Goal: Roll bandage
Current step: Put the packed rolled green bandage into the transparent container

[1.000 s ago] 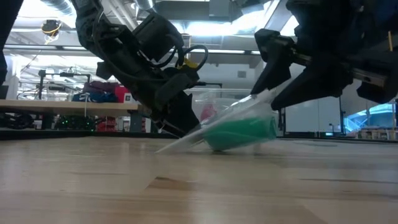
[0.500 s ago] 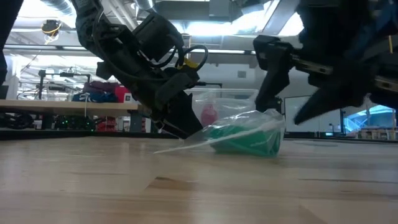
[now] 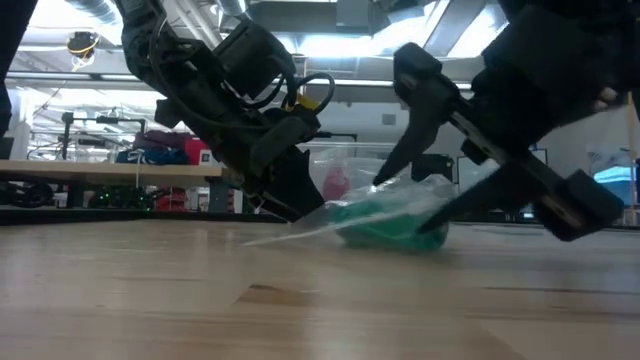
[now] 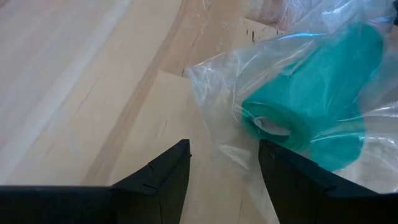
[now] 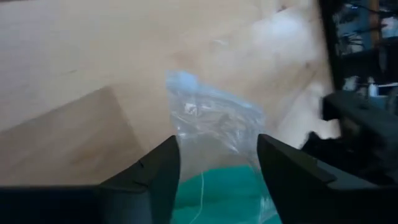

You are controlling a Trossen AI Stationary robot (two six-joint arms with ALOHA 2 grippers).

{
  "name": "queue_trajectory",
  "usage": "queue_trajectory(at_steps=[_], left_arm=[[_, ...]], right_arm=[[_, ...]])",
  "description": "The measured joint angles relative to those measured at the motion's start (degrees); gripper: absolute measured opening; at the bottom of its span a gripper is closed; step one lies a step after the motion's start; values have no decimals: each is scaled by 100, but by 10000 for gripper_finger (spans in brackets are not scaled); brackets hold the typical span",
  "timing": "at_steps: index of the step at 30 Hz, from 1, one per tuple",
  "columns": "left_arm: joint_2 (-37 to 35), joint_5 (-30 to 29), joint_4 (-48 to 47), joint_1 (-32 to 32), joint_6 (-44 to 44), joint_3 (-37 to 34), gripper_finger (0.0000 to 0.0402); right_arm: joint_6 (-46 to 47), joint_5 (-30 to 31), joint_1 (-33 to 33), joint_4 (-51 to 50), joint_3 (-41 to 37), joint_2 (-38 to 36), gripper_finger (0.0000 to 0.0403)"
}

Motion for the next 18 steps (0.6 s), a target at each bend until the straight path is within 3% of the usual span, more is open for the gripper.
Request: queue_trajectory(at_steps=[4, 11, 15, 18], left_arm=[[0, 0, -4, 0, 4, 0, 182], [-172, 1, -199, 9, 257, 1, 182], [-749, -54, -937, 11, 448, 4, 182], [-1414, -406, -1600, 11, 774, 44, 182]], right_arm=[[58, 95, -2, 100, 60, -1, 174], [772, 249, -2, -12, 151, -15, 18], [1208, 572, -4, -277, 153, -185, 16], [1328, 817, -12, -454, 153, -553, 6]])
